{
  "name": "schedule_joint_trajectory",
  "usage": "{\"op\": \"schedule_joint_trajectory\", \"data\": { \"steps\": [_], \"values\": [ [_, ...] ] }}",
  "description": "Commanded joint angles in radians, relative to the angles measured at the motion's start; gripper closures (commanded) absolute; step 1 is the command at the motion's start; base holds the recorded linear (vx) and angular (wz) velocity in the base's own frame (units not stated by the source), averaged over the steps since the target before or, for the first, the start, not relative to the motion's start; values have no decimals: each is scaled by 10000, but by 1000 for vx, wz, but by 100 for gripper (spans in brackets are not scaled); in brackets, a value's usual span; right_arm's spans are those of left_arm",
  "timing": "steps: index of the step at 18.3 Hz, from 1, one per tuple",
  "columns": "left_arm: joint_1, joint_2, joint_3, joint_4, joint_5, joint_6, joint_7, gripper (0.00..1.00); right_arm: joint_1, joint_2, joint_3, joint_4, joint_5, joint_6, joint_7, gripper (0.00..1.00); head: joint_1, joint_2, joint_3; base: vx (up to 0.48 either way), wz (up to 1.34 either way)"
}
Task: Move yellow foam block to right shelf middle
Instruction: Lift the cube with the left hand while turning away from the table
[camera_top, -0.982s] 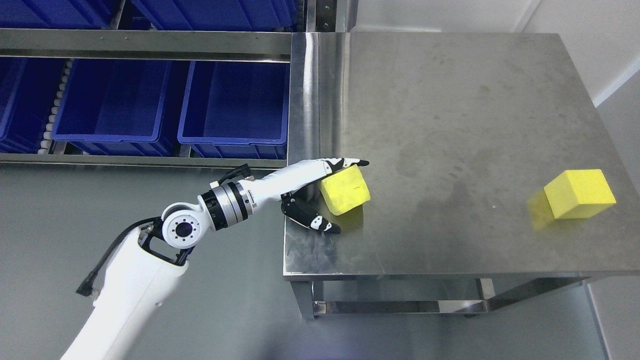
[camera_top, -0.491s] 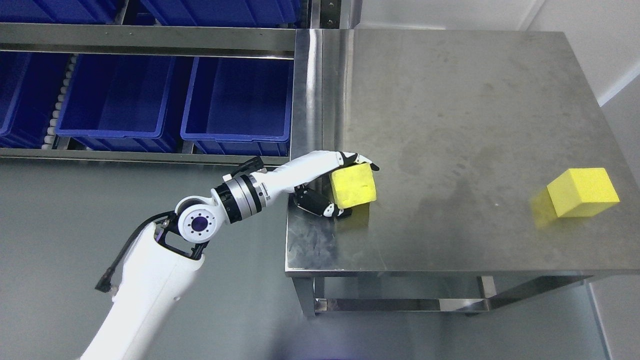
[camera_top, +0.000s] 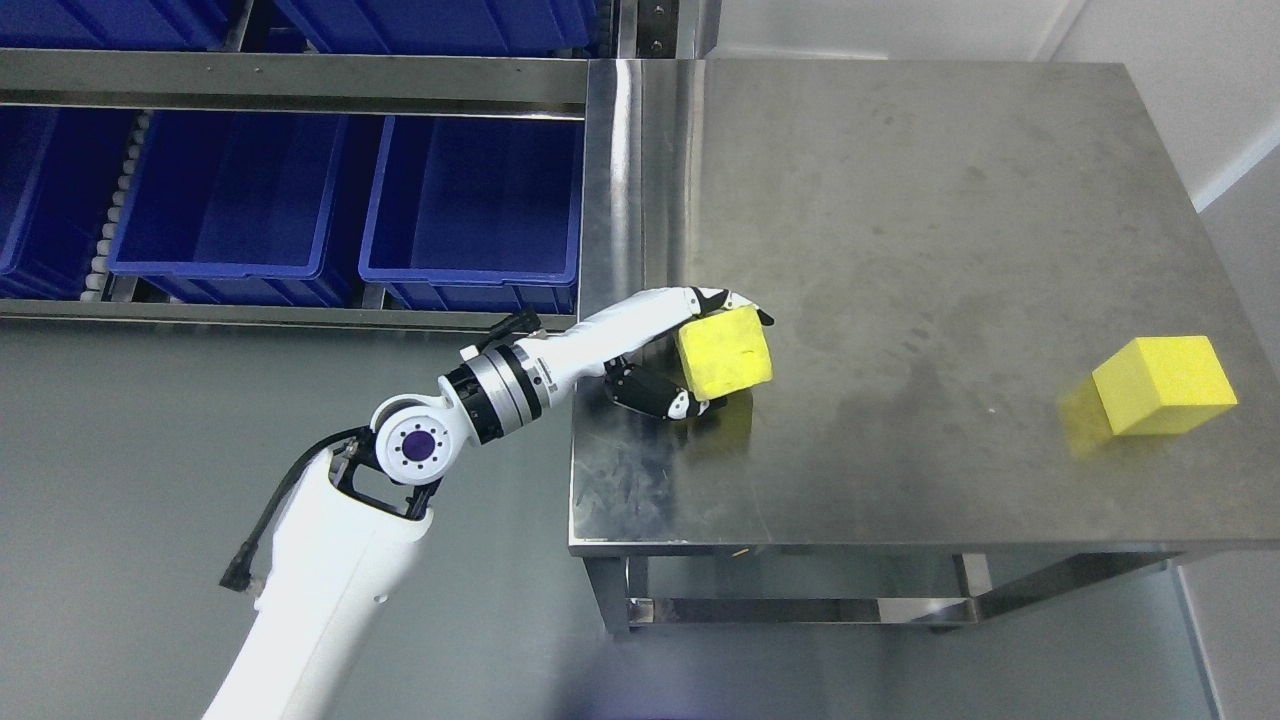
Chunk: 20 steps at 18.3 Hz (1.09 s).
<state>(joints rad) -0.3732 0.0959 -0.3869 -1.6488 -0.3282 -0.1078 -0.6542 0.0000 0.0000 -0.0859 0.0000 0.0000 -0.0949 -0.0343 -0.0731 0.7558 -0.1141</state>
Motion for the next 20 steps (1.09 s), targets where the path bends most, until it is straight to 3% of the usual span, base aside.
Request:
{"op": "schedule_joint_trajectory", "data": {
  "steps": [1, 4, 11, 13, 20],
  "values": [
    [433, -784, 1518, 13, 14, -118, 69, 92, 15, -175, 0, -175, 31, -2, 5, 0, 0, 0, 0, 0, 0],
    [479, -784, 2408, -17, 395, -546, 511, 98, 15, -175, 0, -175, 31, -2, 5, 0, 0, 0, 0, 0, 0],
    [847, -784, 4541, -33, 3616, -1803, 2565, 100, 15, -175, 0, -175, 31, -2, 5, 0, 0, 1, 0, 0, 6],
    [1275, -784, 4712, -48, 4123, -2417, 3241, 100, 15, -175, 0, -175, 31, -2, 5, 0, 0, 1, 0, -5, 63],
    [2427, -784, 4896, -2, 4996, -2511, 3980, 100, 15, -175, 0, -175, 31, -2, 5, 0, 0, 1, 0, -35, 284]
  ]
}}
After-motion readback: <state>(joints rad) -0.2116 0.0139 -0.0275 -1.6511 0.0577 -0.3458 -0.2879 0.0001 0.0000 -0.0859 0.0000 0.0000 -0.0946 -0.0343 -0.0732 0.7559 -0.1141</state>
